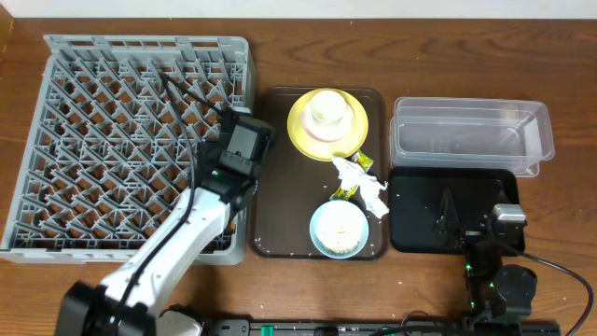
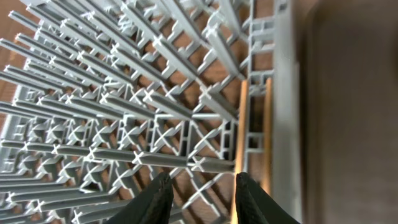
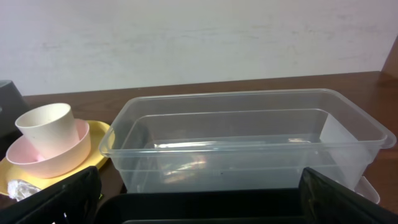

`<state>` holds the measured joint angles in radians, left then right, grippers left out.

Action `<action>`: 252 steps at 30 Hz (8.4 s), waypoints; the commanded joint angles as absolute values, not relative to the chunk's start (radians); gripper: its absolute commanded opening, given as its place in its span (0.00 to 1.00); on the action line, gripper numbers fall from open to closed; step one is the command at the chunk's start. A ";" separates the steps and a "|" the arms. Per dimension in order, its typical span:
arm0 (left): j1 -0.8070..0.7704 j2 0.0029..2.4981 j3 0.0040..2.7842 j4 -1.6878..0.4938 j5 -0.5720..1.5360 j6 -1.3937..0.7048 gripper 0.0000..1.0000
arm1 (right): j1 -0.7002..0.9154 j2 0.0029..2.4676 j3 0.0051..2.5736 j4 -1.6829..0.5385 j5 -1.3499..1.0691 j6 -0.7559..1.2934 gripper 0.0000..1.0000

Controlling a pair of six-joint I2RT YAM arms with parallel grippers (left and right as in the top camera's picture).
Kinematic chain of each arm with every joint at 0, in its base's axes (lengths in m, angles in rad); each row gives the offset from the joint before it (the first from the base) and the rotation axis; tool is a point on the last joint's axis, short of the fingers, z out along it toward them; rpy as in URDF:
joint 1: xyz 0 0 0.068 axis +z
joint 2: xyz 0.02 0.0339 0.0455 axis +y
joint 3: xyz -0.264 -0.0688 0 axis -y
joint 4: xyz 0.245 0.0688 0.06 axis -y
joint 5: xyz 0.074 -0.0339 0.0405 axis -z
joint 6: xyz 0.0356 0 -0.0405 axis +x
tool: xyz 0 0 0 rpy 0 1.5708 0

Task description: Sort waste into correct bins and load items into the dishwasher

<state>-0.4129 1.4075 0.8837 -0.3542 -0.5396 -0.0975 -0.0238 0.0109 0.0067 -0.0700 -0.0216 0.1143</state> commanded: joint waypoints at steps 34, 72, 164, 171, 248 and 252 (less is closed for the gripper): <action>-0.412 1.439 1.329 -0.905 0.184 -0.379 0.25 | -0.014 0.006 0.006 -0.074 -0.015 0.122 0.99; -0.445 2.026 1.378 -0.535 0.164 -0.379 0.14 | -0.014 0.006 0.006 -0.074 -0.015 0.122 0.99; 0.562 1.324 1.379 -1.261 -0.227 -0.496 0.99 | 0.232 0.931 0.875 -0.902 -0.405 0.206 0.83; 0.566 1.324 1.379 -1.261 -0.228 -0.496 0.99 | 0.559 1.052 0.875 -0.888 -0.076 0.372 0.15; 0.566 1.324 1.378 -1.261 -0.228 -0.496 1.00 | 0.460 1.149 1.103 -0.969 -0.182 0.360 0.01; 0.566 1.324 1.378 -1.261 -0.228 -0.495 1.00 | 0.299 1.136 1.075 -0.970 -0.353 0.303 0.01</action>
<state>0.5606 1.3273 1.3777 -1.2568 -0.2306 -0.4831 0.3790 1.1496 1.0866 -0.9688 -0.1852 0.3599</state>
